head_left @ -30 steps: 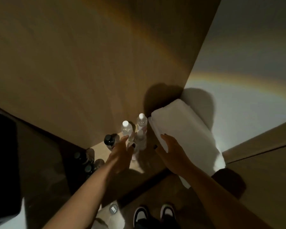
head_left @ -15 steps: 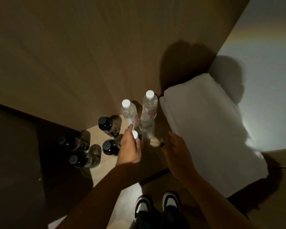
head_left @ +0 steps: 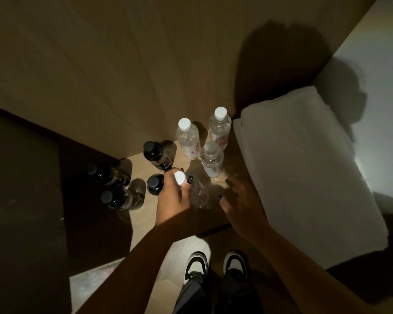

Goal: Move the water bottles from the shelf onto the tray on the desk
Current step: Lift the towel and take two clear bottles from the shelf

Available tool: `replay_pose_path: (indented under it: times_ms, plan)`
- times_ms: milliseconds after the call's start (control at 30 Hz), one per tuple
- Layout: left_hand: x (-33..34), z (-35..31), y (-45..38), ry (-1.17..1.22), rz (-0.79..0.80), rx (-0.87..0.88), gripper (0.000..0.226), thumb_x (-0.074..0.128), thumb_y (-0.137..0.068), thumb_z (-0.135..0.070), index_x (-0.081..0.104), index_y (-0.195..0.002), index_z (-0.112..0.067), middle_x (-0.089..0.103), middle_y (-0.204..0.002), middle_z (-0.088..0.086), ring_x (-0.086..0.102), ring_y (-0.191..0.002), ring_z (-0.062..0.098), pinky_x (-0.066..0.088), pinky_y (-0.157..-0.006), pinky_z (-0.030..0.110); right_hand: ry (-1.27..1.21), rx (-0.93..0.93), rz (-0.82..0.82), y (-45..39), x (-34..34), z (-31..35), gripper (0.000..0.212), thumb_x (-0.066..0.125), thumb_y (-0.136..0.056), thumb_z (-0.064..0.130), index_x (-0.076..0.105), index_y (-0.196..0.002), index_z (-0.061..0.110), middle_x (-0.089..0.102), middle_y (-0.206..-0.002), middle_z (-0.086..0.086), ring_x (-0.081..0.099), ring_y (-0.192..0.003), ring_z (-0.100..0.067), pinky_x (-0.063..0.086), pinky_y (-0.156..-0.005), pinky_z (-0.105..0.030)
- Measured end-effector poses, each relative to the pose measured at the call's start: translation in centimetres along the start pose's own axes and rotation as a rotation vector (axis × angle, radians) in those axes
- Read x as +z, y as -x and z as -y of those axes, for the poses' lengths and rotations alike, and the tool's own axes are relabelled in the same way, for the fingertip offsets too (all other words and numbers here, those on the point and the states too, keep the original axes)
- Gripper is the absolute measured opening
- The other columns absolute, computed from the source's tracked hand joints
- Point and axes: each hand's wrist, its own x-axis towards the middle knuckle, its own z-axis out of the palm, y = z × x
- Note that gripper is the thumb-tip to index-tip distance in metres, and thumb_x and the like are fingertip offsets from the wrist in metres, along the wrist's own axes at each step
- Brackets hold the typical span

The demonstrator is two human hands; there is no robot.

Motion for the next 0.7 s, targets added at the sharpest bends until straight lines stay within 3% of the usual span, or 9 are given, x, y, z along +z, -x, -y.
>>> replay_pose_path:
  times_ms: [67,133,167,233,267,333,467,567,700]
  plan:
    - [-0.8,-0.5,0.8,0.019,-0.001,0.007,0.032,0.048,-0.097,-0.016,0.04,-0.127,-0.019,0.053,-0.087,-0.022,0.055,-0.078,-0.009,0.045,-0.076,0.017,0.141,-0.137,0.061,0.0,-0.2,0.9,0.027,0.05,-0.095,0.019,0.058,-0.12,0.01,0.053,-0.13,-0.016,0.055,-0.114,-0.024,0.05,-0.087,-0.021]
    - [-1.7,-0.7,1.3,0.044,-0.015,0.045,0.028,0.049,-0.096,-0.016,0.044,-0.123,-0.018,0.054,-0.087,-0.021,0.057,-0.076,-0.014,0.045,-0.066,0.007,0.235,-0.298,0.141,0.0,0.0,0.8,0.037,0.039,-0.1,0.026,0.07,-0.09,0.007,0.062,-0.116,-0.027,0.062,-0.108,-0.038,0.058,-0.078,-0.04]
    - [-2.1,-0.9,1.5,0.062,-0.027,0.071,0.025,0.05,-0.096,-0.014,0.045,-0.12,-0.018,0.055,-0.088,-0.019,0.056,-0.078,-0.018,0.044,-0.064,0.004,0.269,-0.36,0.154,-0.2,0.4,0.7,0.035,0.041,-0.099,0.028,0.069,-0.088,0.008,0.063,-0.115,-0.029,0.062,-0.107,-0.041,0.059,-0.078,-0.043]
    - [-2.9,-1.4,1.7,0.089,-0.059,0.111,0.018,0.05,-0.096,-0.012,0.047,-0.113,-0.018,0.056,-0.089,-0.016,0.056,-0.079,-0.017,0.042,-0.064,0.003,0.127,-0.212,0.284,-0.3,0.7,1.4,0.026,0.057,-0.091,0.03,0.06,-0.112,0.014,0.056,-0.129,-0.024,0.054,-0.12,-0.037,0.053,-0.091,-0.045]
    - [-3.3,-1.5,1.6,0.105,-0.077,0.125,0.016,0.05,-0.096,-0.013,0.048,-0.111,-0.017,0.057,-0.089,-0.014,0.056,-0.079,-0.014,0.042,-0.065,0.004,0.102,-0.18,0.212,-0.4,0.7,1.8,0.047,0.065,-0.085,0.032,0.05,-0.127,0.018,0.048,-0.138,-0.017,0.047,-0.127,-0.031,0.046,-0.1,-0.043]
    - [-3.9,-1.7,1.5,0.163,-0.102,0.134,0.013,0.05,-0.096,-0.018,0.051,-0.108,-0.02,0.058,-0.091,-0.01,0.058,-0.082,-0.004,0.046,-0.07,0.011,0.045,-0.065,0.275,-0.4,1.2,1.5,0.078,0.069,-0.075,0.039,0.032,-0.142,0.023,0.04,-0.144,-0.005,0.041,-0.131,-0.023,0.039,-0.105,-0.038]
    - [-4.8,-1.8,1.2,0.33,-0.11,0.076,0.009,0.049,-0.095,-0.024,0.052,-0.104,-0.026,0.062,-0.101,0.001,0.063,-0.097,0.021,0.055,-0.083,0.044,-0.008,-0.065,0.255,-1.1,1.2,1.0,0.074,0.073,-0.076,0.029,0.037,-0.14,0.019,0.048,-0.137,-0.002,0.047,-0.125,-0.017,0.037,-0.101,-0.022]
    - [-5.5,-1.9,0.9,0.436,-0.126,0.023,0.02,0.05,-0.095,-0.024,0.054,-0.112,-0.015,0.063,-0.106,0.003,0.064,-0.096,0.011,0.056,-0.084,0.033,-0.038,-0.087,0.249,-1.2,1.2,1.0,0.071,0.075,-0.075,0.031,0.042,-0.136,0.019,0.05,-0.132,0.004,0.047,-0.118,-0.007,0.034,-0.095,-0.011]
    - [-6.0,-1.7,0.8,0.565,-0.094,-0.006,0.029,0.047,-0.096,-0.021,0.051,-0.121,-0.009,0.063,-0.1,-0.006,0.063,-0.081,-0.006,0.052,-0.068,0.013,-0.151,-0.068,0.203,-0.5,1.2,1.9,0.071,0.079,-0.07,0.032,0.046,-0.133,0.023,0.049,-0.121,0.016,0.046,-0.107,0.005,0.034,-0.086,-0.002]
